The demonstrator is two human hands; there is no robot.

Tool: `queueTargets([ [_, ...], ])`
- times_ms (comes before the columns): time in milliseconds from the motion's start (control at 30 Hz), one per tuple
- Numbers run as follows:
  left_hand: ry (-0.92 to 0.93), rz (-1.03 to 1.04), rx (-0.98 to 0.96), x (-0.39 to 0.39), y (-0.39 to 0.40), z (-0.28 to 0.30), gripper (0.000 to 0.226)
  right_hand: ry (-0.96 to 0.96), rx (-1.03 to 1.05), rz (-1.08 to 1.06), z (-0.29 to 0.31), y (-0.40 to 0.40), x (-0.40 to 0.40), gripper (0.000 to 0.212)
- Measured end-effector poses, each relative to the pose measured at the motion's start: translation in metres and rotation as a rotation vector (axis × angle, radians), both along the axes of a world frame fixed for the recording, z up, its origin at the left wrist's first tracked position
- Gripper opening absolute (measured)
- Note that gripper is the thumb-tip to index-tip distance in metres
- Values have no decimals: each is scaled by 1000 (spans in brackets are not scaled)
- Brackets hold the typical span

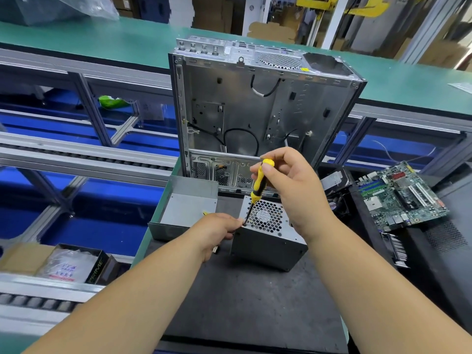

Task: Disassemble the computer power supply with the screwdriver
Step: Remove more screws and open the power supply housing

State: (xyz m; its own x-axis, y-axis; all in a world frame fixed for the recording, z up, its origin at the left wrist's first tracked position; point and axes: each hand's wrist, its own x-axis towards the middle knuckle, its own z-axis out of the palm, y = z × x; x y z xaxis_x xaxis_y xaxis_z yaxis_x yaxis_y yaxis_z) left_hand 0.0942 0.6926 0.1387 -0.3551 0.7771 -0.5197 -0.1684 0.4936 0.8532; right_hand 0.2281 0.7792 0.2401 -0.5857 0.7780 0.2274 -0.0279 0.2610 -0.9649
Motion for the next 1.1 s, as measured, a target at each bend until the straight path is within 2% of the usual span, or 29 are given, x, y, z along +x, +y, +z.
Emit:
queueTargets([
  [67, 6, 8, -3, 0, 0, 0, 16, 44, -64, 41, -2, 2, -1, 18],
  [267, 2, 2, 0, -1, 1, -1, 16, 312, -449, 177, -5, -6, -11, 28],
  [433, 9, 11, 21, 0, 2, 0, 22, 280, -429, 133, -7, -6, -14, 14],
  [633, 13, 12, 16, -1, 2, 0, 19, 185, -387, 85, -3, -1, -11, 29],
  [767, 3, 26, 15, -1, 2, 0, 17, 234, -438, 146, -3, -2, -15, 44],
  [933, 1, 41, 7, 1, 2, 0, 15, 269, -491, 190, -6, -4, -21, 52],
  [1000, 9, 38, 3, 1, 2, 1, 15, 272, -488, 198, -6, -5, -20, 43],
  [1100, 4, 30, 2, 0, 2, 0, 14, 269, -449, 205, -6, -6, -19, 18],
])
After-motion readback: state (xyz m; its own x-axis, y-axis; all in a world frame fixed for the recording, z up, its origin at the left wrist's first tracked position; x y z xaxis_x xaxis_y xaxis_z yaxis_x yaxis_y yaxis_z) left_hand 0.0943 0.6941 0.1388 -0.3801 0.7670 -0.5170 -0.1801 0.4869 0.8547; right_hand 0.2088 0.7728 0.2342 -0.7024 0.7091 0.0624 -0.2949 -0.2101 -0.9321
